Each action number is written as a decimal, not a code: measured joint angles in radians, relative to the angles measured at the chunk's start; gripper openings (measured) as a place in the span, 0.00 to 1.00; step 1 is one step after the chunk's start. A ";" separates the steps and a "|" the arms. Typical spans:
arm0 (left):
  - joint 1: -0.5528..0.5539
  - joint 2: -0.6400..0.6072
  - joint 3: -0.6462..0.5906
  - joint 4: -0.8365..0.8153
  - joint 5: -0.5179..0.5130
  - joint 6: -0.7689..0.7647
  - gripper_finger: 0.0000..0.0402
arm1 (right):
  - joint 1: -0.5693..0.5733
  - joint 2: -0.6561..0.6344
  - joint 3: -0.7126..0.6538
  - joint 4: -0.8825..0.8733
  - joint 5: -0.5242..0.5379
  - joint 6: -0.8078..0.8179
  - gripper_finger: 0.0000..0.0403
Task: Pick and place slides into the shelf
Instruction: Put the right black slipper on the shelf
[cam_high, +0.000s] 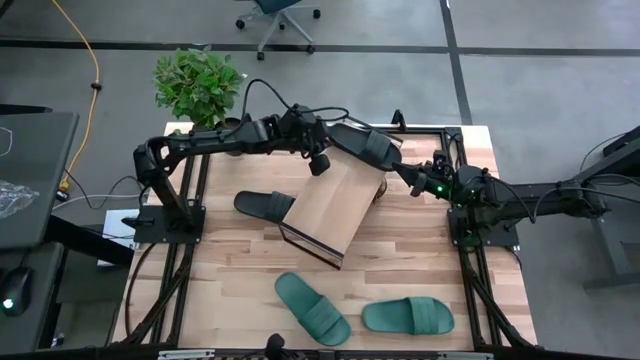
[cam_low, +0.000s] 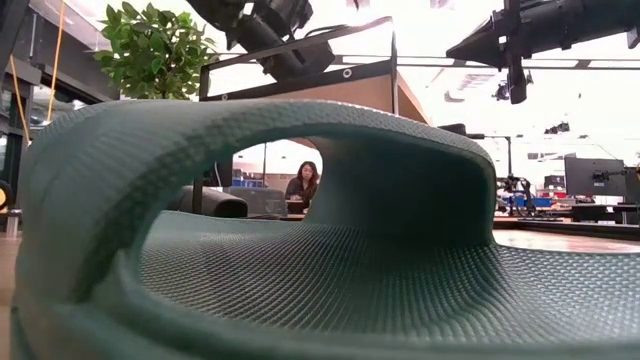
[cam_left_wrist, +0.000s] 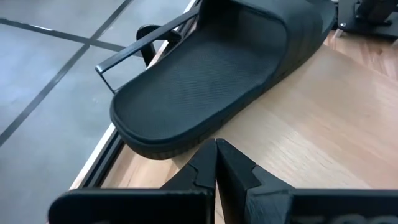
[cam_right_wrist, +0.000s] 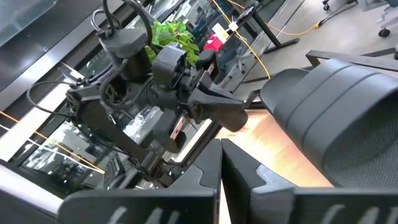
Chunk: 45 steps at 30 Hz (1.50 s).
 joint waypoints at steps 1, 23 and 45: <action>0.000 0.000 0.000 0.000 0.000 0.002 0.00 | 0.000 0.000 0.000 0.000 0.000 0.000 0.00; 0.011 0.036 -0.001 0.014 0.003 0.008 0.00 | 0.000 0.000 0.000 -0.023 0.001 0.000 0.00; 0.011 0.035 -0.001 0.016 -0.055 0.028 0.00 | 0.000 0.000 0.000 -0.030 0.003 -0.008 0.00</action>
